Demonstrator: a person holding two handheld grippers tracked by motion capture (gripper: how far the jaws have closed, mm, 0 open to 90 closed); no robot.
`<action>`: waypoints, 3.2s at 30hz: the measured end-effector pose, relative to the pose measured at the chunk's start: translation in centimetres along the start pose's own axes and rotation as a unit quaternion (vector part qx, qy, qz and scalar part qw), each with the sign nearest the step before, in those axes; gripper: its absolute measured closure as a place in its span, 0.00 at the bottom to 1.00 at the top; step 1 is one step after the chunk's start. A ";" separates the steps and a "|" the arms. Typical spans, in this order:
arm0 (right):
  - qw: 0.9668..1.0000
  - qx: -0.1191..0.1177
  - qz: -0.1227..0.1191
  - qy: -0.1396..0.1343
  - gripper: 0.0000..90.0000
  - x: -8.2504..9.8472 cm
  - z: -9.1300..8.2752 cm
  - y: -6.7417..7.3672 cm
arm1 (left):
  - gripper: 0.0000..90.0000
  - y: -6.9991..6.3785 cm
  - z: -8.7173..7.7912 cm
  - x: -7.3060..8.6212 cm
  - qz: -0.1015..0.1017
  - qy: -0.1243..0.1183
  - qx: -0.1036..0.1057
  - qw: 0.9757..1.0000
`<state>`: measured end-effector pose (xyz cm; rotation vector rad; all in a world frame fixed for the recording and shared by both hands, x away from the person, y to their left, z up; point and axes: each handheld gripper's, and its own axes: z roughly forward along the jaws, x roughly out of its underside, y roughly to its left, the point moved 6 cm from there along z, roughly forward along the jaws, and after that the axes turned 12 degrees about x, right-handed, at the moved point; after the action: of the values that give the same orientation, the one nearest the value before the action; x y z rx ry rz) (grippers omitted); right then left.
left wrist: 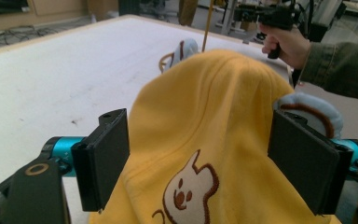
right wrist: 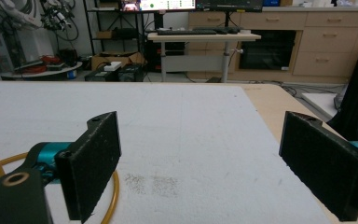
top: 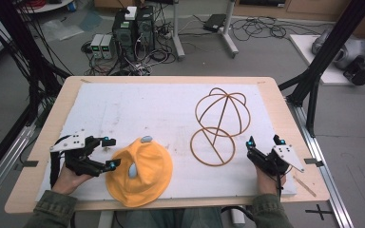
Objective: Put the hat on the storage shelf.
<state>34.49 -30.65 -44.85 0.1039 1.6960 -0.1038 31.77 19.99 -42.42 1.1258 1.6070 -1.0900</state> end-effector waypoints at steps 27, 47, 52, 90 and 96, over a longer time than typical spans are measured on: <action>1.000 -0.004 -0.001 -0.003 0.14 0.0 0.2 0.1 | 0.97 -0.4 -0.5 -0.4 0.027 -0.021 -0.052 0.998; 1.000 -0.014 -0.012 0.002 0.14 0.4 0.4 0.7 | 0.97 -0.9 -2.5 -12.4 0.097 -0.143 -0.091 0.981; 1.000 -0.015 -0.011 0.001 0.14 0.4 0.4 0.7 | 0.97 -0.7 -2.7 -15.2 0.107 -0.189 -0.072 0.974; 1.000 -0.005 -0.007 -0.014 0.14 0.0 0.0 0.3 | 0.97 -0.6 18.1 -26.0 0.105 -0.131 0.079 0.983; 1.000 -0.007 -0.004 -0.013 0.14 0.1 -0.1 -0.1 | 0.97 -0.2 20.5 -25.2 0.097 -0.079 0.073 0.989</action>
<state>34.36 -30.71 -44.88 0.0855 1.6718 -0.0982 40.35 -4.75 -23.22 1.2320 1.2843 -1.1510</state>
